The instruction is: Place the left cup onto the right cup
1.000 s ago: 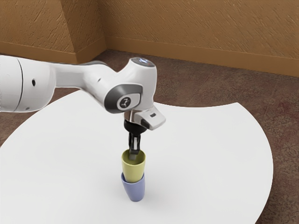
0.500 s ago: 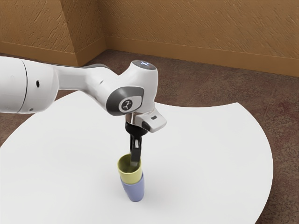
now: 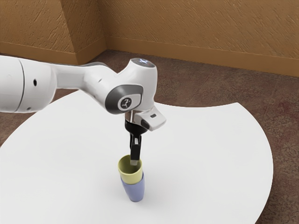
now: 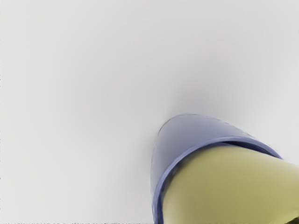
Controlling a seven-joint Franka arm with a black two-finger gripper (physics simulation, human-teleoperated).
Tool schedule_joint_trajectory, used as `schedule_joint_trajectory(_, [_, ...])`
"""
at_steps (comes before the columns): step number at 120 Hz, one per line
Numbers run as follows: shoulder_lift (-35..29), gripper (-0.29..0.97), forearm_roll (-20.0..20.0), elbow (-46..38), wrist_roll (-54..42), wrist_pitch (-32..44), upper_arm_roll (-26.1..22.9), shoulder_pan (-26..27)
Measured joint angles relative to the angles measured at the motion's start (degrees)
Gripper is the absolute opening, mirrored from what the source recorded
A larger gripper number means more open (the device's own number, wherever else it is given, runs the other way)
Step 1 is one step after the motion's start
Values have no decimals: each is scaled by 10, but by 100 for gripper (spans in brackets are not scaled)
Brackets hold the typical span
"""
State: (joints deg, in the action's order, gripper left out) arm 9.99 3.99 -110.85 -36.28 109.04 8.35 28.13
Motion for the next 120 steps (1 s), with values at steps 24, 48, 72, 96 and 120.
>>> schedule_joint_trajectory(24, [-12,67,2,0,-2,-4,0,0])
schedule_joint_trajectory(48, [-30,68,3,1,-3,-14,1,0])
schedule_joint_trajectory(72, [-54,68,3,4,-4,-26,2,0])
schedule_joint_trajectory(96, [-70,68,3,26,-6,-44,5,-8])
schedule_joint_trajectory(120, [-73,68,14,64,-14,-61,6,-20])
